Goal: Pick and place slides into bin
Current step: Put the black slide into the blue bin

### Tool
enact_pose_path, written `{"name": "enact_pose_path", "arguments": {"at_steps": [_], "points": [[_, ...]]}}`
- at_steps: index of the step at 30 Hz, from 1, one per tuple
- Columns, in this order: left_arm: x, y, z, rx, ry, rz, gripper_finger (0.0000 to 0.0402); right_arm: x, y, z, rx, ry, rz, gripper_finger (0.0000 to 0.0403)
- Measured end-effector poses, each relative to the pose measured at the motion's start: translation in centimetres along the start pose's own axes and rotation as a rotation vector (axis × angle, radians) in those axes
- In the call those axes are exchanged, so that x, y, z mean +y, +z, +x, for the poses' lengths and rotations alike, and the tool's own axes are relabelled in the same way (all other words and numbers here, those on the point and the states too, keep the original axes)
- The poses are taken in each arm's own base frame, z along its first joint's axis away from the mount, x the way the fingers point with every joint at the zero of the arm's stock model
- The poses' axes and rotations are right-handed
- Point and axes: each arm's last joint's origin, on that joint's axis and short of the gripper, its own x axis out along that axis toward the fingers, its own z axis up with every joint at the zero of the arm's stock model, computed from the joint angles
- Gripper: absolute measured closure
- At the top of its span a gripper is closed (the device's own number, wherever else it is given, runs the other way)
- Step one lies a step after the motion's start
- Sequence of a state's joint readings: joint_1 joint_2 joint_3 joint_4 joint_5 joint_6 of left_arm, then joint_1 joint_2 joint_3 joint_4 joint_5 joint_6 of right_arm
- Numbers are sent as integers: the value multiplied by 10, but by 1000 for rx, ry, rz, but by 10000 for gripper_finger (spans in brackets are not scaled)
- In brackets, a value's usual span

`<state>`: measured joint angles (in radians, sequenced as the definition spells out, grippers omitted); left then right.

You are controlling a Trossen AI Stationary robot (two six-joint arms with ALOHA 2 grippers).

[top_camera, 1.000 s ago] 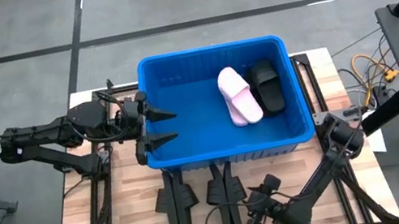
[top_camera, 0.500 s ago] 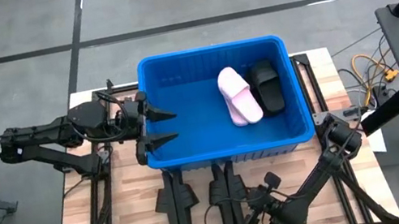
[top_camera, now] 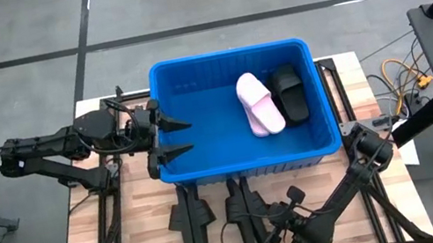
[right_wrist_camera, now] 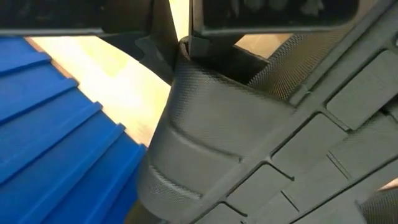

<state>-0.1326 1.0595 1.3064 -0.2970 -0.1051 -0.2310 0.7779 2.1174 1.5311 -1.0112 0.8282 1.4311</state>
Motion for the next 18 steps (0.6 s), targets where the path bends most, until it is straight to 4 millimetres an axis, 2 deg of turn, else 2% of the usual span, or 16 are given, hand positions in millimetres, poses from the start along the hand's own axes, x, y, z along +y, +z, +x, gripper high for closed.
{"name": "enact_pose_path", "arguments": {"at_steps": [10,18], "points": [[0,0,0,0,0,0,143,-6,-1,-2,23,-35,-36,390],[0,0,0,0,0,1,143,-14,10,-14,39,-58,-66,390]]}}
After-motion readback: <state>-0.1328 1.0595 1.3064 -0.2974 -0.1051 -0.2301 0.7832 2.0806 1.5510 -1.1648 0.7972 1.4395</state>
